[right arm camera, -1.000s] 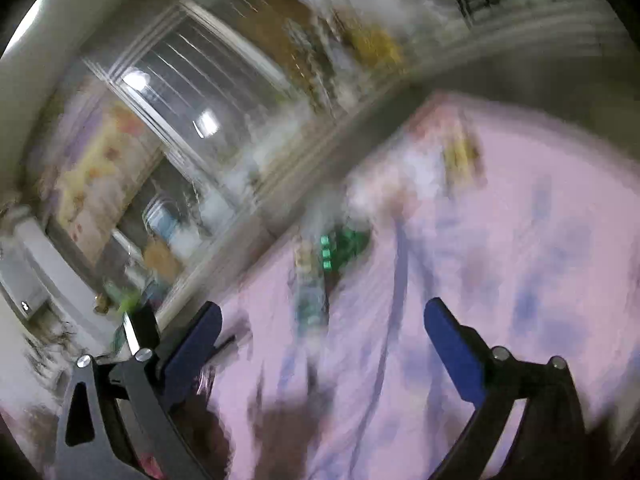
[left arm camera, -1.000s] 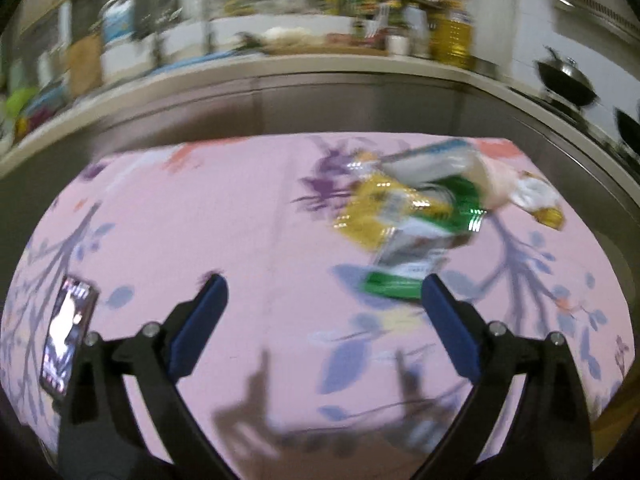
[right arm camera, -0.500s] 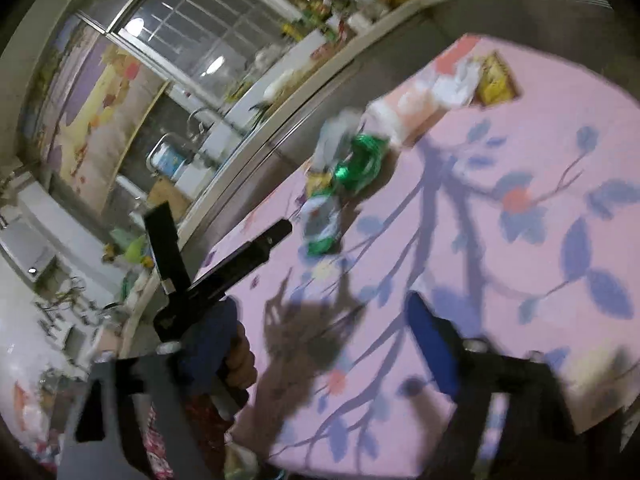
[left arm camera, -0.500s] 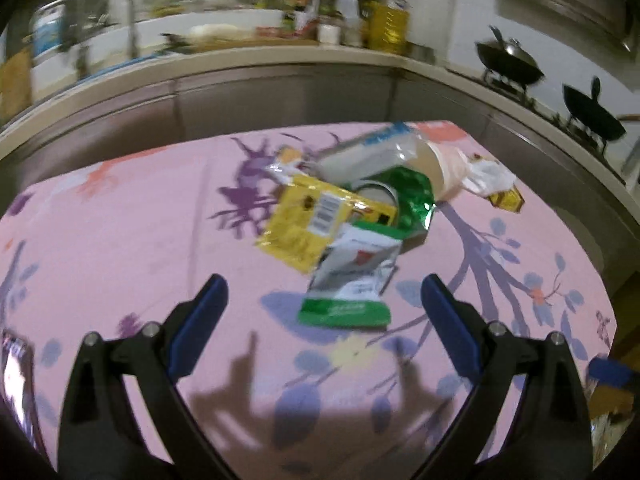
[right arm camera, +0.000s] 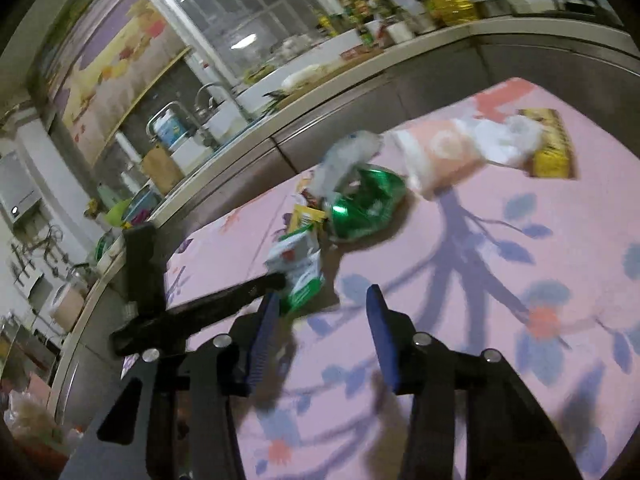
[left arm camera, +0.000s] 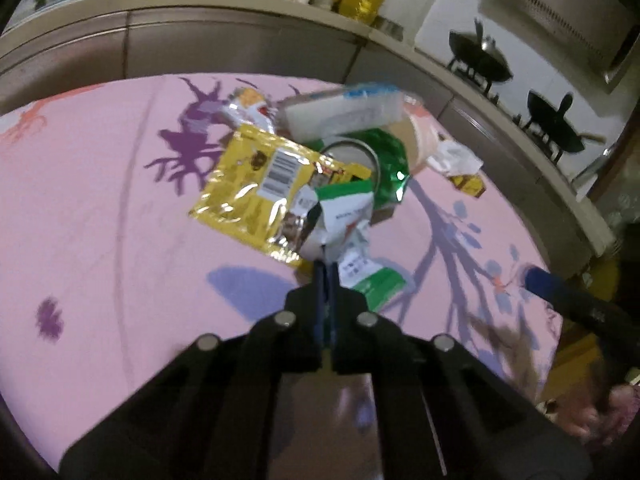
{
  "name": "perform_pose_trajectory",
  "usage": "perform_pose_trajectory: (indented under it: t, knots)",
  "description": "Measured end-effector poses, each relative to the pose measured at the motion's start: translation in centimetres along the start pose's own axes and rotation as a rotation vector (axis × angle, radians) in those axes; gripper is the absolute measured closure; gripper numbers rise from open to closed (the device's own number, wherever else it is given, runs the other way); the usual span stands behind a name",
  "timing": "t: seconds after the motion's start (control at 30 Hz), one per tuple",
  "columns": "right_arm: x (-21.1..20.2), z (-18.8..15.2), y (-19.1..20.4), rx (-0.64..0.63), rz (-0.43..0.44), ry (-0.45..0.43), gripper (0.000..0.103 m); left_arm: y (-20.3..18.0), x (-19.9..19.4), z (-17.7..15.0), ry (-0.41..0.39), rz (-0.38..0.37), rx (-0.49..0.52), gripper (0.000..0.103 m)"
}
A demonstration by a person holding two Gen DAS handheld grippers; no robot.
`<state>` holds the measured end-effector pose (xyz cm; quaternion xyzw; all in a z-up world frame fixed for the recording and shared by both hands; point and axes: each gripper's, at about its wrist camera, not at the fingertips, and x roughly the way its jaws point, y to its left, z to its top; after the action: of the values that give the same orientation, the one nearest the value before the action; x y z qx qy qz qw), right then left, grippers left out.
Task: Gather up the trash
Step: 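Grasp the white-and-green packet with the left tool, then grasp the yellow packet with the right tool while the left holds its packet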
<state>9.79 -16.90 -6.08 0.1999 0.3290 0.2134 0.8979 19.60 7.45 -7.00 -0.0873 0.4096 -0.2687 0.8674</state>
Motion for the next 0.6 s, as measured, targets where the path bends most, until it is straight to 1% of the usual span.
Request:
perform_pose_trajectory:
  t: [0.03,0.1,0.17,0.23,0.3,0.43,0.57,0.6]
  knots:
    - [1.1,0.3,0.4,-0.028,0.012,0.008,0.059,0.5,-1.6,-0.6,-0.033,-0.016,-0.031,0.102]
    - [2.7,0.7,0.8,-0.055,0.021,0.022,0.059,1.6,-4.1,-1.5,-0.074,-0.020,-0.070,0.102]
    - [4.4,1.2,0.9,-0.057,0.027,0.047,0.059,2.3,-5.7,-2.3,-0.098,-0.011,-0.090,0.102]
    - [6.1,1.5,1.1,-0.079,0.015,0.068,0.059,3.2,-7.0,-3.3,-0.106,0.009,-0.112,0.102]
    - [7.6,1.7,0.8,-0.072,0.006,0.098,0.059,4.1,-7.9,-4.1,-0.108,0.023,-0.138,0.102]
    - [11.5,2.4,-0.4,-0.012,0.007,0.155,0.059,5.2,-8.6,-4.8,-0.108,0.032,-0.167,0.102]
    - [13.9,2.8,-0.3,0.006,0.016,0.163,0.060,5.5,-8.9,-5.0,-0.104,0.030,-0.173,0.102]
    - [14.4,3.0,0.1,0.002,0.031,0.174,0.069,5.4,-8.9,-5.1,-0.103,0.030,-0.171,0.102]
